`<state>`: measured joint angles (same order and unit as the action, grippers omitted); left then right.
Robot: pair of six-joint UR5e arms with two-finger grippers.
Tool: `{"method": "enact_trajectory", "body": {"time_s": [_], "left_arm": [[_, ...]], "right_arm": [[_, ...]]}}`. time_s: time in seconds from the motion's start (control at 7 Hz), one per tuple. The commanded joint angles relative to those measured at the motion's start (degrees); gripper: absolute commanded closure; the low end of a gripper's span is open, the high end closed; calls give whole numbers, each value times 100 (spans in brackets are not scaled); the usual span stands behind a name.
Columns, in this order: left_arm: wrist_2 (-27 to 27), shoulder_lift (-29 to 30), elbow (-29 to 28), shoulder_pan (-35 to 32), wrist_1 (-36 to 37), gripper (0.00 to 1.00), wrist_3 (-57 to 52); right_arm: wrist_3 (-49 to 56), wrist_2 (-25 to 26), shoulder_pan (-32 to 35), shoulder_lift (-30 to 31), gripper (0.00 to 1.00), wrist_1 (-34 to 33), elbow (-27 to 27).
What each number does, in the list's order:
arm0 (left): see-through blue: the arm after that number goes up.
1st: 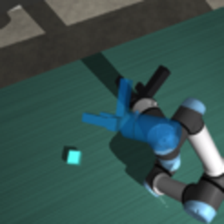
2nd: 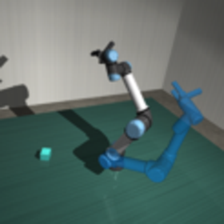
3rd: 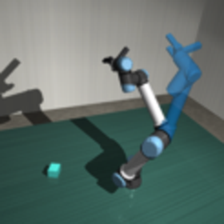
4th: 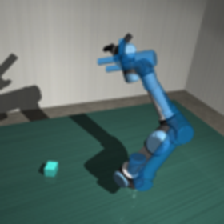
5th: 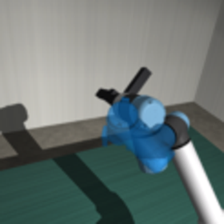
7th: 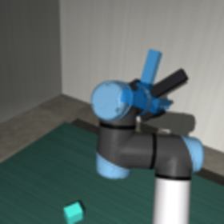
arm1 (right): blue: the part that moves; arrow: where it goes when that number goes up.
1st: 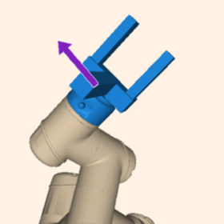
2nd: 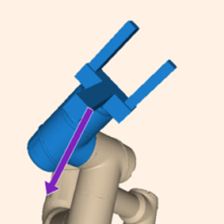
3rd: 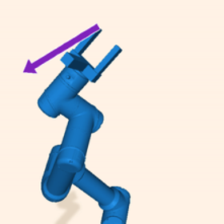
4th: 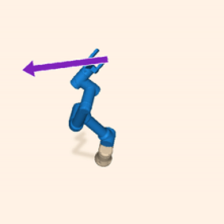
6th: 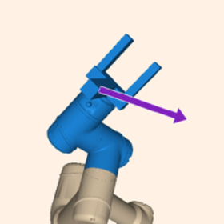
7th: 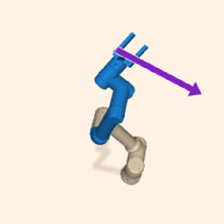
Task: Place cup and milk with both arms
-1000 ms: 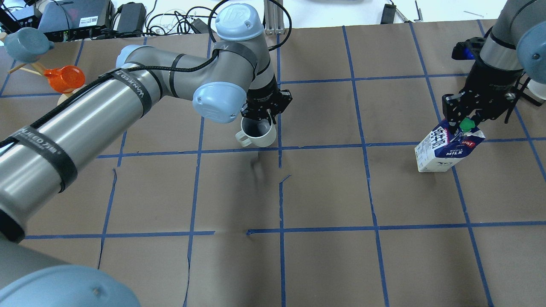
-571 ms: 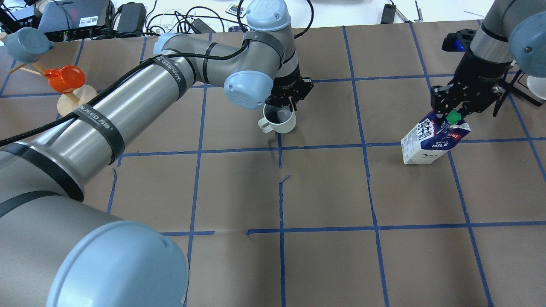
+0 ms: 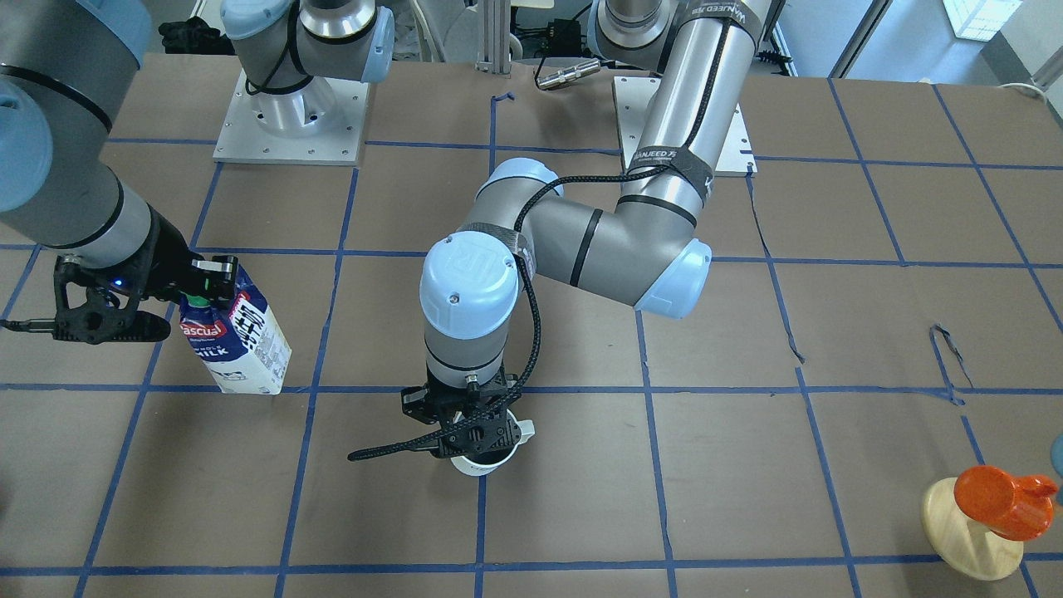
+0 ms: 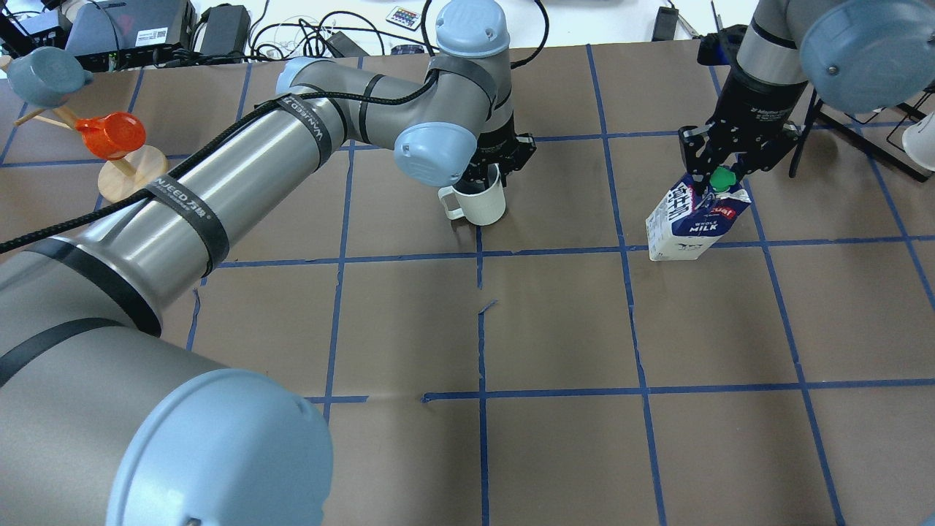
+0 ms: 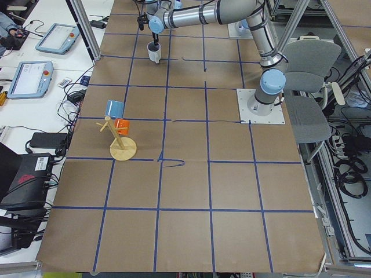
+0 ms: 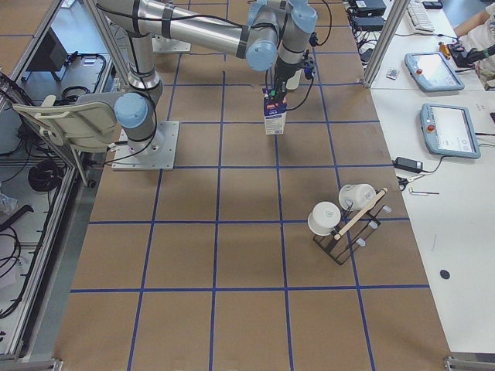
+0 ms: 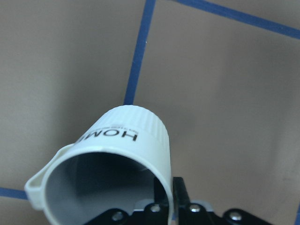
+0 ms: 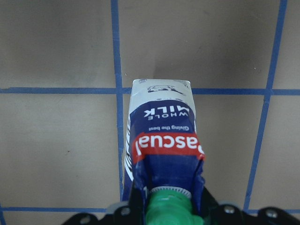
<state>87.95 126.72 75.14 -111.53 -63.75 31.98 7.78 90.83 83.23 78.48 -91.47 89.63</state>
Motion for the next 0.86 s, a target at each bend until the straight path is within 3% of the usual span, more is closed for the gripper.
{"method": "enact_trajectory", "body": {"time_s": [0.0,0.14,0.43,0.71], "left_arm": [[38,2,-25,17,20,38,10],[3,-137,-51,113,12,0,-7],[-557,-567,-253,551,-398,0,-86],[-665,-1269,-166,702,-995,0,-670]], "right_arm": [[-284,22,210,-17,84,242,-225],[-286,22,255,-86,84,331,-401],[-295,-13,378,-244,84,323,-621],[-295,-22,518,-525,84,306,-963]]}}
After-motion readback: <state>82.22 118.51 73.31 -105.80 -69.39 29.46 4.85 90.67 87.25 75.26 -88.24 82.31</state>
